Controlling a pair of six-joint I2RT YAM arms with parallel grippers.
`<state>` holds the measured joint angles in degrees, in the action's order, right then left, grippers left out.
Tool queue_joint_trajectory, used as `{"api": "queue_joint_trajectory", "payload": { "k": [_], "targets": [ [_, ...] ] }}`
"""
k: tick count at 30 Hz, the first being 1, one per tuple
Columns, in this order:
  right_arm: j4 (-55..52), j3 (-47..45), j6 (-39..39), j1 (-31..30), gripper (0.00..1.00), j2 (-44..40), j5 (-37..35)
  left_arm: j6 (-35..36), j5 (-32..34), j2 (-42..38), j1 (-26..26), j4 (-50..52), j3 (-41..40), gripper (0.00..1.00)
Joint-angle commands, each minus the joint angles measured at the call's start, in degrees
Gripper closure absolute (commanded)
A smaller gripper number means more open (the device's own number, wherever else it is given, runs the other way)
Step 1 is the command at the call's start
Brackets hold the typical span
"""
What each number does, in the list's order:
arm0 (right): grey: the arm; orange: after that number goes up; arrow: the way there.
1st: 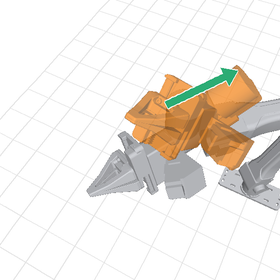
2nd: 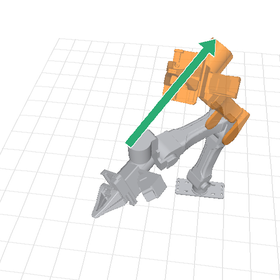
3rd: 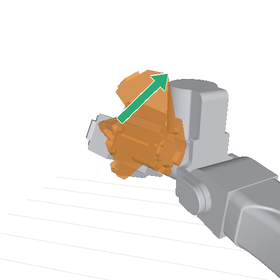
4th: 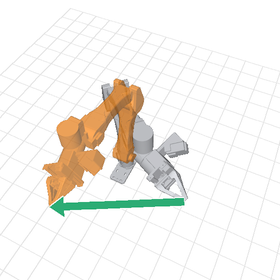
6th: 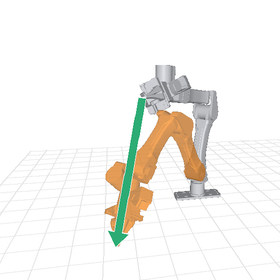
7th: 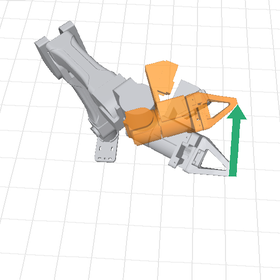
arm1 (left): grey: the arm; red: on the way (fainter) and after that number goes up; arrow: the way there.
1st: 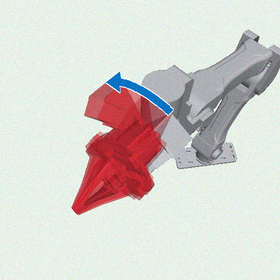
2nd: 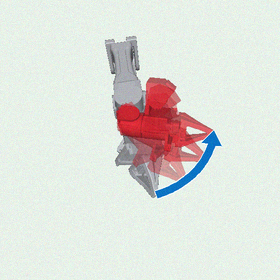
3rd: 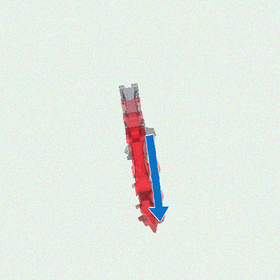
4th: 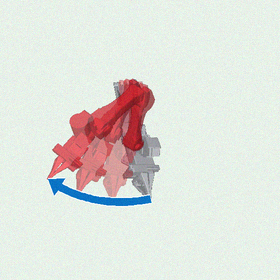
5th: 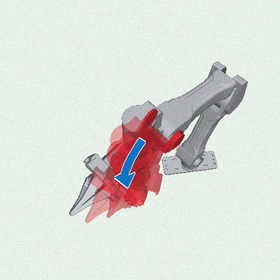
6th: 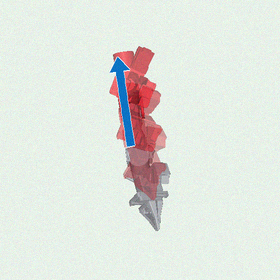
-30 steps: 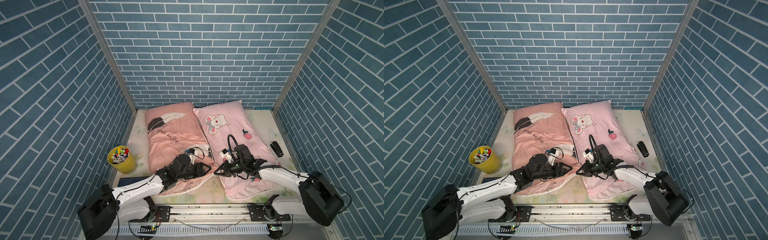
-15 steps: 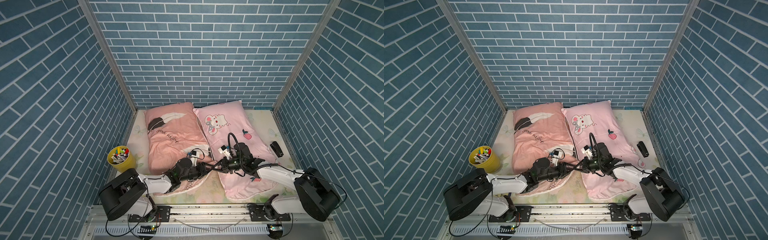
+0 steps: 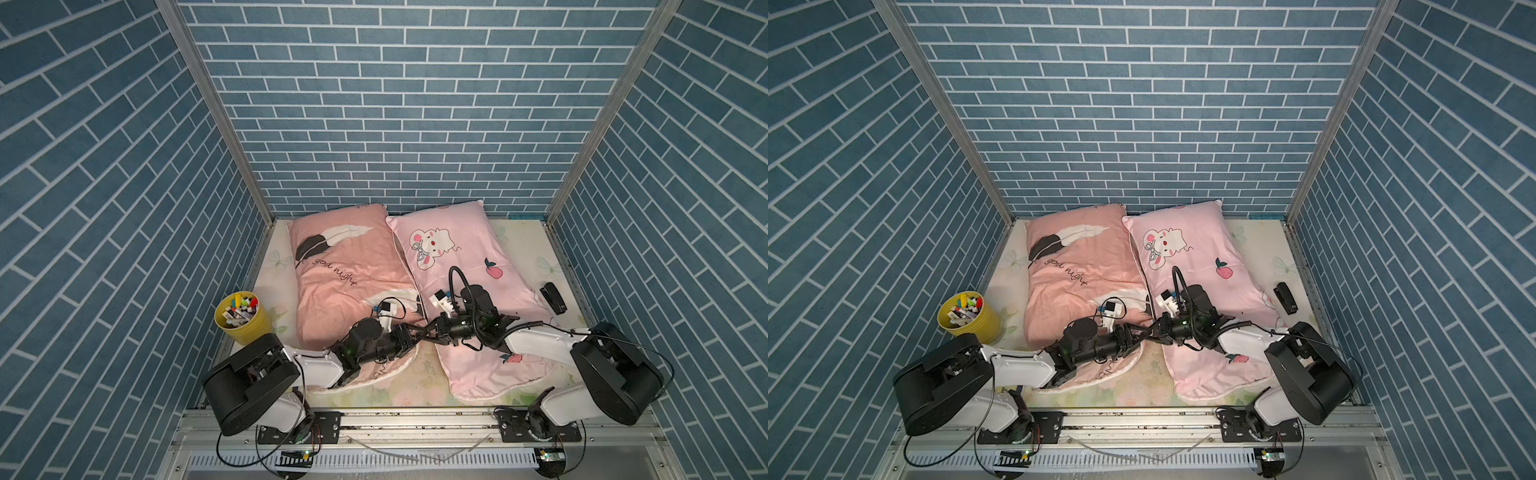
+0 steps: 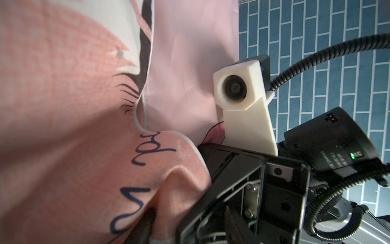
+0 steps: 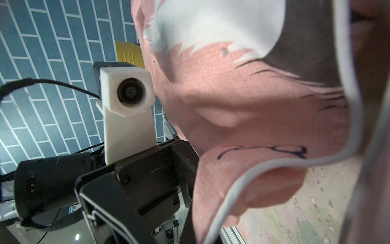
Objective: Zip up pillowcases
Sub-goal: Zip the zipper on the pillowcase.
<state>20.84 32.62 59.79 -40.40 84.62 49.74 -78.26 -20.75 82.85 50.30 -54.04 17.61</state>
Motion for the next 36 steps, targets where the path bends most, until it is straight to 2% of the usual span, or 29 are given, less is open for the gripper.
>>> {"api": "queue_joint_trajectory", "payload": {
  "k": [1, 5, 10, 24, 36],
  "targets": [
    [2.09, 0.91, 1.99, -0.6, 1.0, 1.42, -0.42, -0.75, 0.39, 1.06, 0.41, -5.71, -0.39, 0.45],
    [-0.54, 0.7, 0.56, -0.47, 0.98, 0.38, -1.1, -1.36, 1.23, 0.85, 0.41, -6.62, -2.19, 0.45],
    [-5.32, 0.52, -2.09, -0.02, 1.0, -1.02, -2.62, -0.84, 1.59, -0.51, 0.41, -4.16, -2.58, 0.47],
    [-13.01, 0.95, -6.58, 0.35, 1.0, -3.83, -3.47, -0.39, 2.05, -1.78, 0.41, -1.86, -4.5, 0.55],
    [-15.35, 0.69, -8.12, 0.82, 1.0, -5.26, -4.72, 1.79, 0.45, -6.51, 0.41, 7.24, -4.03, 0.58]
  ]
}}
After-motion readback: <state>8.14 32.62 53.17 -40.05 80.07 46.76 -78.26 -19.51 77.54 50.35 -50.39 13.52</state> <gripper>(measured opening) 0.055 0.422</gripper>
